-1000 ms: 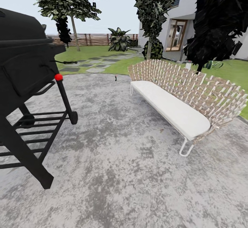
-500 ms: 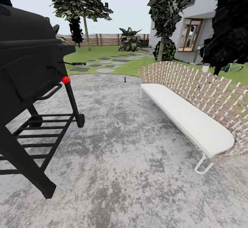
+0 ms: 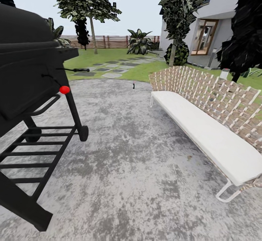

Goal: In the garden, pick up the pesticide atomizer on the floor and spray pesticide onto both trees until each tree trunk is fully covered.

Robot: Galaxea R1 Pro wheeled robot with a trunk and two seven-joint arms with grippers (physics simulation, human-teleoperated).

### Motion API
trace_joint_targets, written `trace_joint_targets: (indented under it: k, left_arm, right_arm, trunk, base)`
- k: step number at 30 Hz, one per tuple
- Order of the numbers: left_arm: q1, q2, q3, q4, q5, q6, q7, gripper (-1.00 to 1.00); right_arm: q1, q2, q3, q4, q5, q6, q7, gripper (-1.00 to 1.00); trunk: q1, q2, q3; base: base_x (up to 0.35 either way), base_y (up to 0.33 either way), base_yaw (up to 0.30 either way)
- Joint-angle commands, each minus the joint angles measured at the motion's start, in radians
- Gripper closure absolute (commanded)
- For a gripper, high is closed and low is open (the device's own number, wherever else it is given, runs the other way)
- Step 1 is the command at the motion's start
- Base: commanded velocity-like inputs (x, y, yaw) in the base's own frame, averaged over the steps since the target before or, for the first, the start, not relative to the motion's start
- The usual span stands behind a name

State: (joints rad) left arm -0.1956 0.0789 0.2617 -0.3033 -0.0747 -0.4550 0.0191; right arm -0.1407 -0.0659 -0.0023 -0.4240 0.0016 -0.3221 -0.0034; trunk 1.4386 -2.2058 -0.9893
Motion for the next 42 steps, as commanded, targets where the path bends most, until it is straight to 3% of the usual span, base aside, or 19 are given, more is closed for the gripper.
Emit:
trace_joint_targets:
  k: [1,24,42]
  left_arm:
    - [-0.001,0.0,0.004,0.001,-0.008,-0.004,0.002,-1.0]
    - [-0.001,-0.004,0.002,0.001,-0.008,-0.002,0.002,-1.0]
    - [-0.001,-0.004,0.002,0.001,-0.007,-0.002,0.002,-1.0]
  right_arm:
    - [0.0,0.0,0.0,0.001,0.0,-0.003,0.0,-1.0]
    - [0.0,0.0,0.005,0.001,0.001,-0.003,0.0,-1.0]
    - [0.0,0.0,0.005,-0.001,0.0,-0.004,-0.001,-1.0]
  trunk:
    - [0.0,0.0,-0.001]
    - [0.0,0.0,0.026]
    - [0.0,0.0,0.028]
  base:
    - [0.34,0.0,0.0]
    - [0.34,-0.035,0.028]
    - [0.34,-0.126,0.002]
